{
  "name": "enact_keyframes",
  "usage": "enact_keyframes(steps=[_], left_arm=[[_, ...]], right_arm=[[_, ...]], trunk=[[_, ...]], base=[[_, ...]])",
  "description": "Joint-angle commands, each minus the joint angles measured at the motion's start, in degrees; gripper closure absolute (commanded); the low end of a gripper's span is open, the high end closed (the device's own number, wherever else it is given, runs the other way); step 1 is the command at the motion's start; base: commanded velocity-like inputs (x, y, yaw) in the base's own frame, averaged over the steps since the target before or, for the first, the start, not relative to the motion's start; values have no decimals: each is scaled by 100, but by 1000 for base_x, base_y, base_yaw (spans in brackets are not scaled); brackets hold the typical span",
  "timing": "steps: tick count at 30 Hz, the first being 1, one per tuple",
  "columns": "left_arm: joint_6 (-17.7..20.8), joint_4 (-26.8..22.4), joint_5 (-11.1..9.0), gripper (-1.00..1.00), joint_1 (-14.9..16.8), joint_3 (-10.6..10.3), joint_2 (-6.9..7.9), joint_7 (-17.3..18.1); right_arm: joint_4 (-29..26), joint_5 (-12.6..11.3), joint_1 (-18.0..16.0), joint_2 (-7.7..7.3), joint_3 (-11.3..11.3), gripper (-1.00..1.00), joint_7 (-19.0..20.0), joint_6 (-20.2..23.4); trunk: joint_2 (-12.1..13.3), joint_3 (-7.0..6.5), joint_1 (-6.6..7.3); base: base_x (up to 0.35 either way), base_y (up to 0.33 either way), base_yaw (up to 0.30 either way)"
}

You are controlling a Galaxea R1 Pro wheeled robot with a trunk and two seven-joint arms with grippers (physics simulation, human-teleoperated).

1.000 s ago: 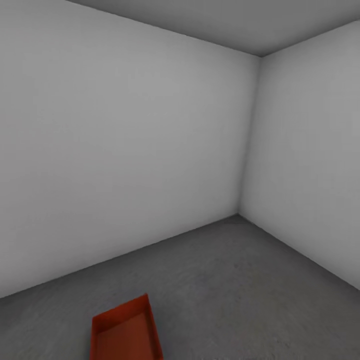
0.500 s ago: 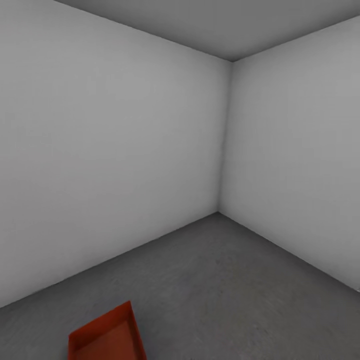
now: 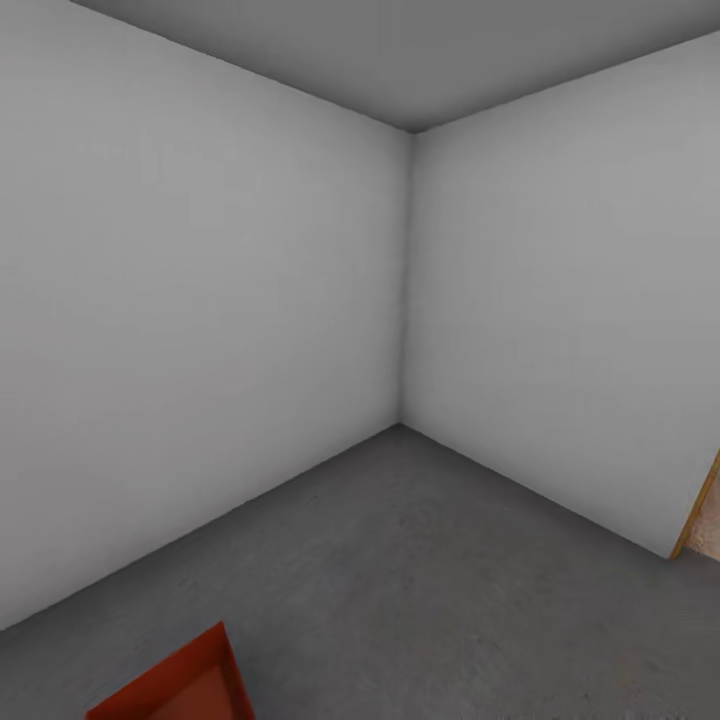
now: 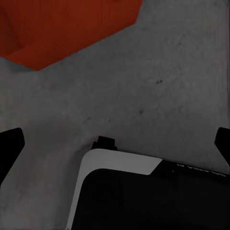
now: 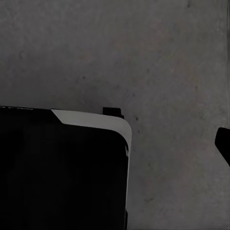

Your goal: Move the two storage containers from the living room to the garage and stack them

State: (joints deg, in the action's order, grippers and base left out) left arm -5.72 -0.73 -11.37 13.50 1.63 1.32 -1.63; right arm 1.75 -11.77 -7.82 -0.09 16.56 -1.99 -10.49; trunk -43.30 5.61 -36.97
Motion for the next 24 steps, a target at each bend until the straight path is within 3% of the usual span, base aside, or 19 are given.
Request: enact_keyframes(steps=[1, 24], left_arm=[[-17, 3, -20, -100, 3, 13, 0, -4], [-17, 3, -16, -100, 3, 13, 0, -4]], right_arm=[[19, -52, -9, 2, 49, -100, -3, -33], [19, -45, -9, 1, 49, -100, -3, -33]], trunk=[[-7, 4, -1], [-7, -107, -1]], base=[[0, 0, -266], [0, 0, -263]])
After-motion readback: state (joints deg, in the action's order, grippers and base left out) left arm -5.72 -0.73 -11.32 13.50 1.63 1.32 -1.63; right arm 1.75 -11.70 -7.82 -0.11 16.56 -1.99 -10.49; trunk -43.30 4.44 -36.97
